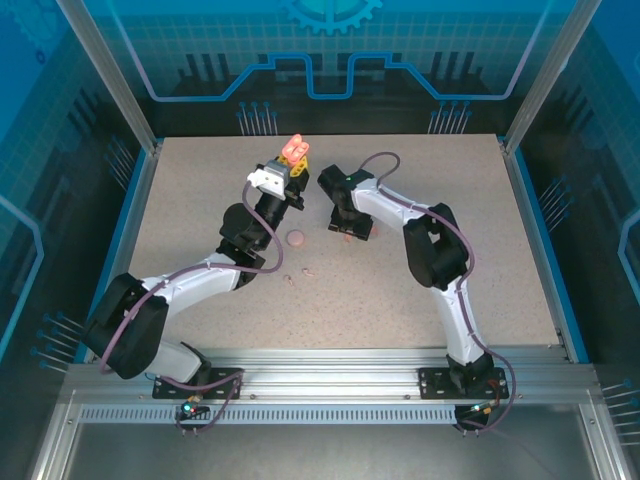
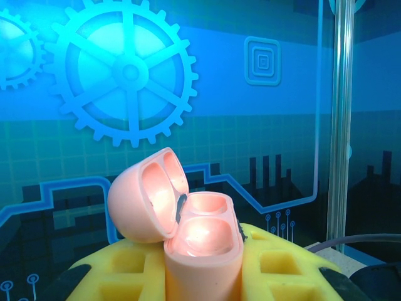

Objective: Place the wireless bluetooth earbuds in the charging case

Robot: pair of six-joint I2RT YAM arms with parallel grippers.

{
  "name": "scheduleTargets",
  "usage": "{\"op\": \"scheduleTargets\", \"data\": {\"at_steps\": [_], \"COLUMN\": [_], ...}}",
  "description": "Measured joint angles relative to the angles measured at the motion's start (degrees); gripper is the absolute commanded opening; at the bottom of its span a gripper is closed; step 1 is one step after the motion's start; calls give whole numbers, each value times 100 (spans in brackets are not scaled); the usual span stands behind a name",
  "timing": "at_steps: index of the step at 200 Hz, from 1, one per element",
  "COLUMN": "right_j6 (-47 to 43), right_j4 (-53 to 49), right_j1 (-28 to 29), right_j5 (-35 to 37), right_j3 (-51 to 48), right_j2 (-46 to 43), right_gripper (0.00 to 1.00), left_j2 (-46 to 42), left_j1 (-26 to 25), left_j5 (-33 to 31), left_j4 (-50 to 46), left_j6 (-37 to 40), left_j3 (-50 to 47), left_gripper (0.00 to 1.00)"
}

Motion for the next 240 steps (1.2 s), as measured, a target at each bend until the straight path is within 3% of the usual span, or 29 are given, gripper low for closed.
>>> {"op": "scheduleTargets", "data": {"at_steps": [240], "right_j6": [0], "right_j4": [44], "right_j1": [0], "right_j5": [-166], "right_j3": [160], "right_j2": [293], "right_gripper": [42], "left_j2": [0], "left_j1": [28], "left_j5": [4], "left_j4": [-2], "left_j6": [-9], "left_j3": [0], "left_gripper": [0]}}
